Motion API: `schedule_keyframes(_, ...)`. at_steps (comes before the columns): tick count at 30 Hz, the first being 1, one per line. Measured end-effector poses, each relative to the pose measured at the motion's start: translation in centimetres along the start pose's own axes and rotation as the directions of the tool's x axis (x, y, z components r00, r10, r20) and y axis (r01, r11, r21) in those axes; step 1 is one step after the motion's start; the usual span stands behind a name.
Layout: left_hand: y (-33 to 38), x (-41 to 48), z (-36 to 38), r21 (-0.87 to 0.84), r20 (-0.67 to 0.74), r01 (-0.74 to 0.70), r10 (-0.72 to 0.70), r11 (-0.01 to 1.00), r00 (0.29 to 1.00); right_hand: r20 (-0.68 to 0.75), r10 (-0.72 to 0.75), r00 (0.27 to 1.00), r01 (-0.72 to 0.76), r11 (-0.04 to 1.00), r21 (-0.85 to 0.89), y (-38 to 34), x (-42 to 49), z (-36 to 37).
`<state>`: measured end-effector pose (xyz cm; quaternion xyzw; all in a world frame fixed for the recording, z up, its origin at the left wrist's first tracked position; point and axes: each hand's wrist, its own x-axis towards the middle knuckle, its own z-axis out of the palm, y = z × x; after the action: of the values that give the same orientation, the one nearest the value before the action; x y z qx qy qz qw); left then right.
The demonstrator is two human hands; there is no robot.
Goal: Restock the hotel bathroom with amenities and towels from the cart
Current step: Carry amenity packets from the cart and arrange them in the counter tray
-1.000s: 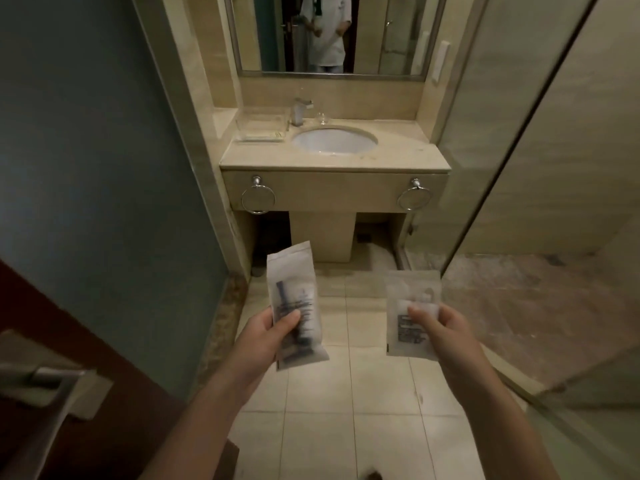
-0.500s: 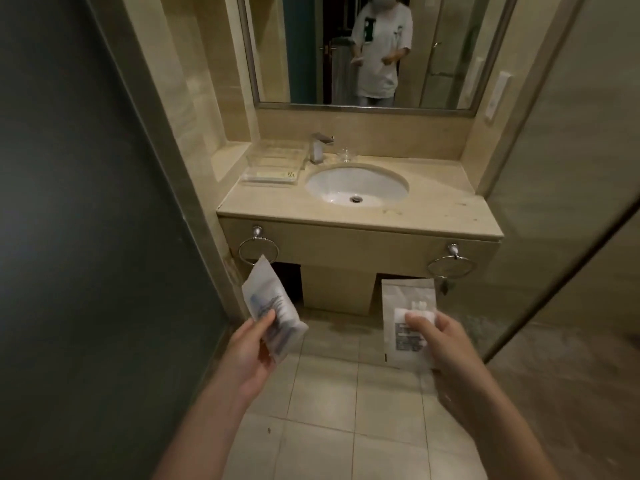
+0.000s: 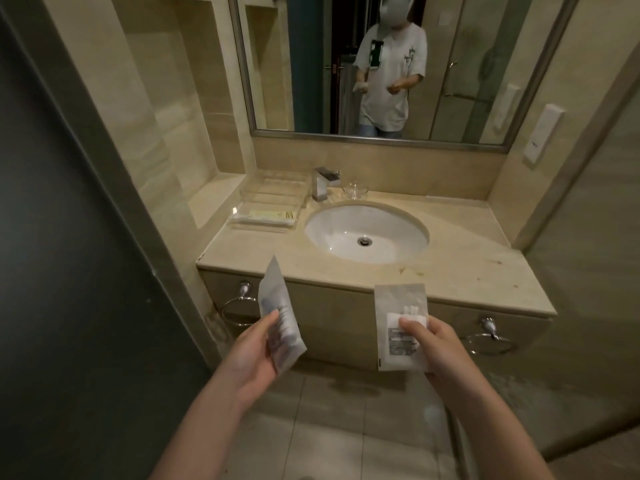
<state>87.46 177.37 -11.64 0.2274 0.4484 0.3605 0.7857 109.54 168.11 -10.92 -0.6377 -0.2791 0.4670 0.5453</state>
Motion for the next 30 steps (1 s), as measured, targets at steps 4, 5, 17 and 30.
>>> schedule_keyframes(4, 4.5, 6.2, 0.9, 0.023, 0.022, 0.0, -0.001, 1.0, 1.0, -0.016, 0.02, 1.0, -0.02, 0.999, -0.033, -2.0, 6.6, 2.1)
schedule_keyframes(5, 5.7, 7.7, 1.0, 0.031, 0.031, -0.004, 0.003, 1.0, 1.0, -0.022, 0.02, 1.0, -0.021, 0.999, -0.047, -2.5, 8.2, 2.6)
schedule_keyframes(17, 14.5, 20.7, 2.8, 0.114, 0.001, -0.061, 0.061, 0.992, 0.998, 0.061, 0.069, 0.996, -0.062, 0.993, -0.105, -5.7, 25.2, 8.4)
schedule_keyframes(30, 19.9, 34.7, 5.8, -0.123, 0.013, 0.043, -0.042, 0.991, 0.999, 0.294, 0.174, 0.94, -0.204, 0.976, 0.073, -8.8, 44.2, 12.7)
